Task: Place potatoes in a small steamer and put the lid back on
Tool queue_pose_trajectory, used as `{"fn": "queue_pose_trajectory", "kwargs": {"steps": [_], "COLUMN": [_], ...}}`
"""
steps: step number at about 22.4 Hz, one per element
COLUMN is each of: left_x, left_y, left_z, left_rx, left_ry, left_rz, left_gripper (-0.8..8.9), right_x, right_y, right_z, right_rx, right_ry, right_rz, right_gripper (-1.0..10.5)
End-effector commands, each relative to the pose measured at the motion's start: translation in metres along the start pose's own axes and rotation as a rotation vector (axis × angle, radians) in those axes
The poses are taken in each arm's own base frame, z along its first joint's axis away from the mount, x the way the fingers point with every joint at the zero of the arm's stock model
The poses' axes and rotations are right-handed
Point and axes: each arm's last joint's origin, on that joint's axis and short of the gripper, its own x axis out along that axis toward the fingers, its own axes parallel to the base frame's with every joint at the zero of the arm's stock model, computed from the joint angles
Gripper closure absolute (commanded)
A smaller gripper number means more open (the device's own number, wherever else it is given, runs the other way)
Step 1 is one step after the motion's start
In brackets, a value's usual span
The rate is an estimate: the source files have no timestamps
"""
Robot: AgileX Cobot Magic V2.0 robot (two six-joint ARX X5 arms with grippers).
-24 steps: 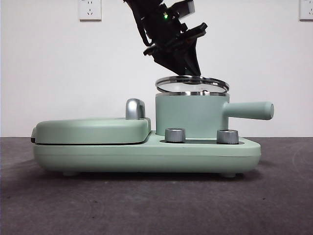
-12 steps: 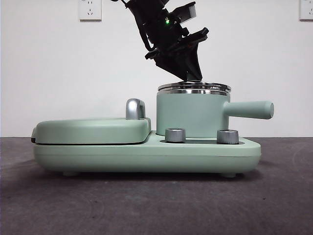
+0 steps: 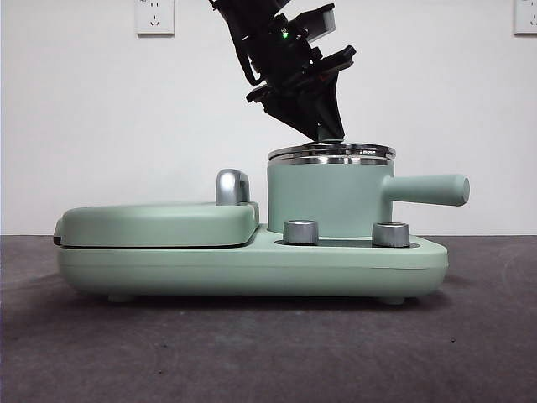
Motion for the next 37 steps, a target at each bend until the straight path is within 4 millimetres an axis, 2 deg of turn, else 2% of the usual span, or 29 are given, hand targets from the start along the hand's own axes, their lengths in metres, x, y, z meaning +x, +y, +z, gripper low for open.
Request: {"fn": "queue_pose_trajectory", "kwargs": {"steps": [1,6,11,12,15,16,17,19,21,26,31,33,34,37], "left_x": [0.022,0.022,0.022,0.022,0.016,0.01,0.003,-0.02,-0.052,-0.15,-0.24,-0.268,-0.279,-0.291], "left_y": [-0.002,0.0,-0.001,-0.001,0.0,0.004,0.004,0.005,0.003,-0.011,-0.038,-0.051,-0.057,-0.068], "left_z": [-0.008,-0.004,-0.008,-0.008,-0.004,-0.002,0.001,0.009,0.015,0.018,0.003,-0.009,-0.019,-0.047], "left_rx": [0.098,0.135,0.098,0.074,0.016,-0.012,-0.025,-0.036,-0.038,-0.182,-0.207,-0.192,-0.187,-0.17], "left_ry": [0.045,0.001,0.041,0.043,0.016,0.001,-0.014,-0.045,-0.064,-0.066,-0.077,-0.113,-0.111,-0.086], "left_rz": [-0.014,-0.014,-0.042,-0.042,-0.031,-0.021,-0.016,-0.004,0.006,0.013,0.01,0.006,0.002,-0.004], "left_gripper": [7.85,7.86,7.76,7.02,3.27,2.67,2.49,2.5,2.51,2.53,2.56,2.56,2.56,2.56], "right_x": [-0.002,-0.002,-0.002,-0.002,-0.002,-0.002,-0.002,-0.002,-0.002,-0.002,-0.002,-0.002,-0.002,-0.001], "right_y": [0.001,0.001,0.001,0.001,0.001,0.001,0.001,0.001,0.001,0.001,0.001,0.001,0.001,0.001], "right_z": [0.003,0.003,0.003,0.003,0.003,0.003,0.003,0.003,0.003,0.003,0.003,0.003,0.003,0.003], "right_rx": [0.006,0.006,0.006,0.006,0.006,0.005,0.005,0.005,0.005,0.005,0.005,0.005,0.005,0.005], "right_ry": [-0.016,-0.016,-0.016,-0.016,-0.016,-0.016,-0.016,-0.016,-0.016,-0.016,-0.015,-0.015,-0.016,-0.015], "right_rz": [0.009,0.009,0.009,0.009,0.009,0.009,0.009,0.009,0.009,0.009,0.009,0.009,0.009,0.009], "right_gripper": [5.0,5.0,5.0,5.0,5.0,5.0,5.0,5.0,5.0,5.0,5.0,5.0,5.0,5.0]}}
